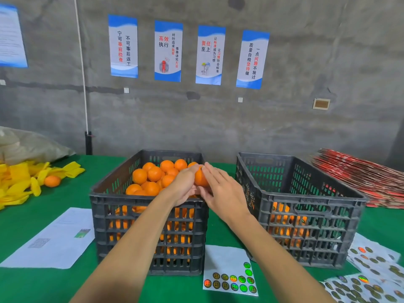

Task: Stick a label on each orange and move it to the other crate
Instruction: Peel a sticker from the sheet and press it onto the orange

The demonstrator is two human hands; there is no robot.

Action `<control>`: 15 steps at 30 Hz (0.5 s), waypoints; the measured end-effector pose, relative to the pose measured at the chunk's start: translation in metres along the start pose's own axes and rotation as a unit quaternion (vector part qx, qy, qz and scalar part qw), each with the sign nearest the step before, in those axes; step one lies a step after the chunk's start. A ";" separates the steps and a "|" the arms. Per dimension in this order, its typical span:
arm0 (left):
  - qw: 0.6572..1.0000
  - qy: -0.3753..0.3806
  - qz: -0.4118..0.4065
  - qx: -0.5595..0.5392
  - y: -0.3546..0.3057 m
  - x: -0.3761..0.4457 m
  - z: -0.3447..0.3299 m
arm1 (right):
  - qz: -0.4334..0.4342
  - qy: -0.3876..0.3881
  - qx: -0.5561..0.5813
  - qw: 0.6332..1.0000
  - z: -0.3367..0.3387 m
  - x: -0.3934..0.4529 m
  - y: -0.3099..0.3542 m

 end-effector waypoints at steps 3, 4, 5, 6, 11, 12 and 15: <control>0.999 0.012 -0.008 0.038 -0.002 -0.001 -0.003 | -0.055 0.067 0.050 0.995 -0.007 0.013 -0.018; 0.998 0.021 -0.015 0.050 -0.003 -0.001 -0.005 | -0.066 0.074 0.073 0.992 -0.005 0.017 -0.024; 0.997 0.029 -0.022 0.062 -0.005 0.001 -0.006 | -0.071 0.074 0.086 0.991 -0.001 0.020 -0.031; 0.996 0.030 -0.029 0.081 -0.007 0.003 -0.005 | -0.070 0.068 0.074 0.992 0.003 0.023 -0.039; 0.917 -0.082 -0.056 0.387 -0.016 0.021 0.054 | -0.145 0.071 -0.023 0.987 0.014 0.015 -0.113; 0.898 -0.075 -0.037 0.432 -0.012 0.024 0.061 | -0.178 0.075 -0.020 0.981 0.013 0.010 -0.130; 0.845 -0.041 0.032 0.532 0.003 0.035 0.075 | -0.268 0.083 -0.017 0.960 0.009 -0.006 -0.172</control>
Point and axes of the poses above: each hand's wrist, its own x-axis towards the middle knuckle, its own z-axis out of the back of the hand, y = z × x, the point moved 10 cm from there along x, towards the middle knuckle, and after that the axes turned 8 degrees about -z, right-handed, at the moved point
